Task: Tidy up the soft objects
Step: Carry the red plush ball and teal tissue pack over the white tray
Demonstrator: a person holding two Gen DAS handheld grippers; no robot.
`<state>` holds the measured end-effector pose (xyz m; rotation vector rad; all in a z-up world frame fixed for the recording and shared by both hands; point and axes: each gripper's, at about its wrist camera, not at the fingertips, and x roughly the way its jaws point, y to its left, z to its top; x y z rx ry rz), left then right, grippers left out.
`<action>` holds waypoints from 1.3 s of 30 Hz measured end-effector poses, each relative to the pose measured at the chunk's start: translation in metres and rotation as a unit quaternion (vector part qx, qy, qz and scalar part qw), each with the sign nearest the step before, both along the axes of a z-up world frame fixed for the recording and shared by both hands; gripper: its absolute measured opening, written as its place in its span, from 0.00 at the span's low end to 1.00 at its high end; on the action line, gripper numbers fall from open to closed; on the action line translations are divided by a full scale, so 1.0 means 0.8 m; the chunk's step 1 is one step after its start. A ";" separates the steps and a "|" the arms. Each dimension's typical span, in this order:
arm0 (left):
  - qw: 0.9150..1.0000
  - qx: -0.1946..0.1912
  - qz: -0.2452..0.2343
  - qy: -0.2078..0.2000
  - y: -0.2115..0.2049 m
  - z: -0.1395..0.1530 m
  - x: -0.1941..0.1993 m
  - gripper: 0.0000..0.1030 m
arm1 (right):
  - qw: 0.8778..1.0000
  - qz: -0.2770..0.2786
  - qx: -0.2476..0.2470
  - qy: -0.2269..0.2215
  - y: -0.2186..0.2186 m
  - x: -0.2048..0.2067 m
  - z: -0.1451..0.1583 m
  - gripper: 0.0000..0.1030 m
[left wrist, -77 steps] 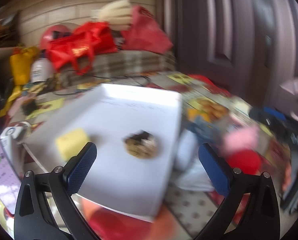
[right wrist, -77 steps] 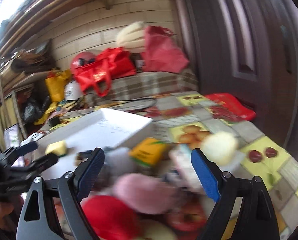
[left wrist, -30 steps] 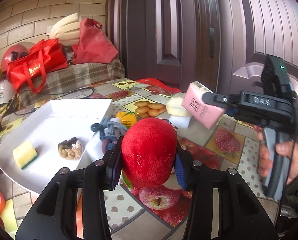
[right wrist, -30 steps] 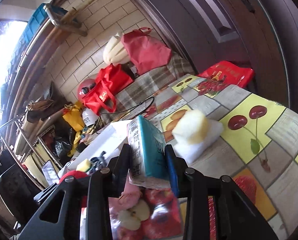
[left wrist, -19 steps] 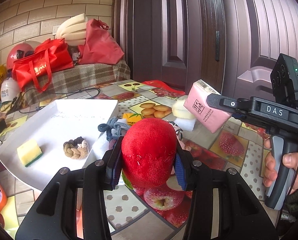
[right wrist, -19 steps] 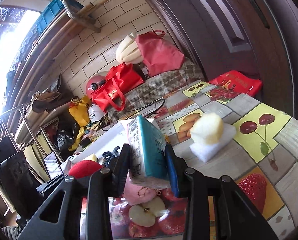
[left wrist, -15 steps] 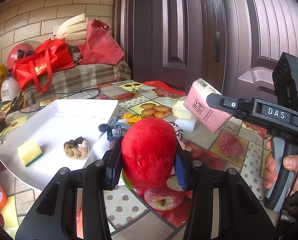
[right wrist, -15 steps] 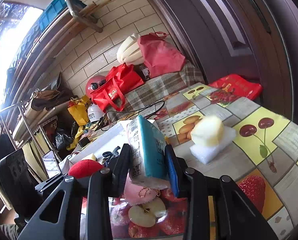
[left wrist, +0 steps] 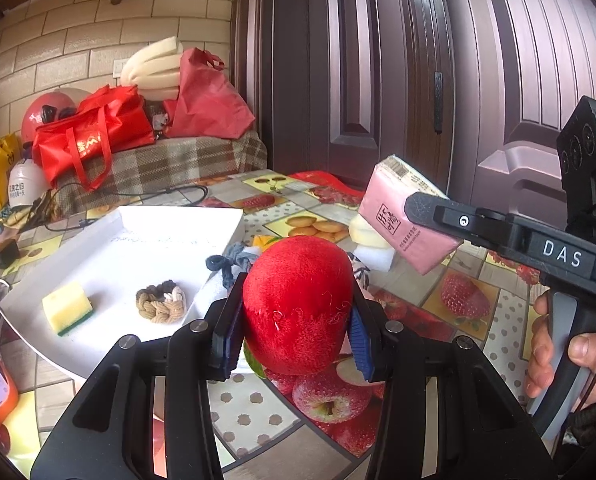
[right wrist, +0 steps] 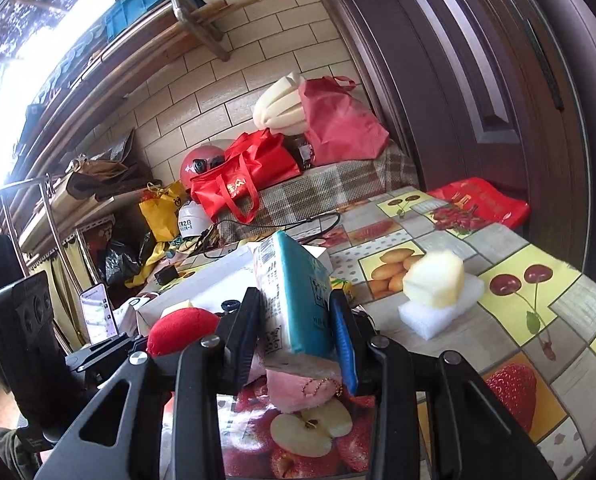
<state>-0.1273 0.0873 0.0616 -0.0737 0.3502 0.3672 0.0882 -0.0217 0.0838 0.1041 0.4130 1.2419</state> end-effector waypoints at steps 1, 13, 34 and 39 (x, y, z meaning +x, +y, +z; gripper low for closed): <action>1.000 0.004 0.005 -0.007 -0.001 0.001 -0.004 0.42 | 1.000 -0.003 0.000 -0.005 0.001 -0.003 0.001 0.34; 0.997 0.016 0.063 -0.033 0.030 0.001 -0.059 0.43 | 0.993 0.022 -0.010 -0.115 0.022 -0.063 0.008 0.34; 0.980 0.015 0.199 -0.014 0.157 -0.009 -0.061 0.43 | 0.980 0.107 -0.086 -0.142 0.154 -0.116 -0.019 0.34; 0.973 -0.010 0.230 -0.006 0.206 -0.011 -0.043 0.43 | 0.981 0.098 -0.086 -0.141 0.195 -0.121 -0.020 0.34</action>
